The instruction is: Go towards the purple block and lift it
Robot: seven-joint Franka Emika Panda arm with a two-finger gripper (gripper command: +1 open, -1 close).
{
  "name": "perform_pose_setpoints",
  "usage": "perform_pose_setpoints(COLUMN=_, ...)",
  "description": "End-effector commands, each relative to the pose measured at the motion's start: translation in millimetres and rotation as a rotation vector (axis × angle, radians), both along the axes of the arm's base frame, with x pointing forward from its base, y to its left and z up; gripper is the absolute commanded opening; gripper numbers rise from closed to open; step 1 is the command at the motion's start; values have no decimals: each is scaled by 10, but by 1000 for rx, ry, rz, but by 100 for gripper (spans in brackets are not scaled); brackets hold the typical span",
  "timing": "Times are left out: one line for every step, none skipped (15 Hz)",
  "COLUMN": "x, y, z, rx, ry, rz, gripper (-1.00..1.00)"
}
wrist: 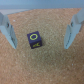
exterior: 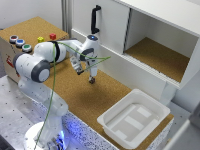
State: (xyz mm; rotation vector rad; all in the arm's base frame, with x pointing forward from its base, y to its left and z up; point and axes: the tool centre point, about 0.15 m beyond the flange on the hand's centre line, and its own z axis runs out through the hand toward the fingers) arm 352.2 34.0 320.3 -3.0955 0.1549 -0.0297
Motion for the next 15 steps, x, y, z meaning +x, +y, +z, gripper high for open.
perform_pose_setpoints(x=-241, y=143, z=-147, rx=-36, ry=-125, rz=315, gripper=100)
perform_pose_setpoints(x=-209, y=191, z=-222, rx=-15, ry=-145, rz=364, gripper=100)
perform_pose_setpoints(x=-178, y=232, z=-284, rx=-18, ry=-185, rz=405, gripper=100)
perform_pose_setpoints(x=-133, y=252, z=-337, rx=-5, ry=-217, rz=425, gripper=100)
perform_pose_setpoints(x=-56, y=260, z=-432, rx=15, ry=-195, rz=413, gripper=100)
perform_pose_setpoints(x=42, y=285, z=-535, rx=25, ry=-160, rz=399, gripper=100)
perform_pose_setpoints(x=133, y=314, z=-612, rx=45, ry=-135, rz=398, gripper=100)
perform_pose_setpoints(x=236, y=348, z=-685, rx=46, ry=-105, rz=400, gripper=100)
perform_pose_setpoints(x=326, y=362, z=-725, rx=33, ry=-94, rz=393, gripper=100)
perform_pose_setpoints(x=464, y=377, z=-757, rx=42, ry=-94, rz=381, gripper=100)
perform_pose_setpoints(x=539, y=385, z=-765, rx=56, ry=-104, rz=377, gripper=100)
perform_pose_setpoints(x=633, y=400, z=-787, rx=55, ry=-119, rz=373, gripper=100)
perform_pose_setpoints(x=681, y=418, z=-808, rx=68, ry=-120, rz=384, gripper=100)
perform_pose_setpoints(x=754, y=430, z=-851, rx=64, ry=-122, rz=383, gripper=100)
perform_pose_setpoints(x=834, y=435, z=-918, rx=60, ry=-119, rz=382, gripper=100)
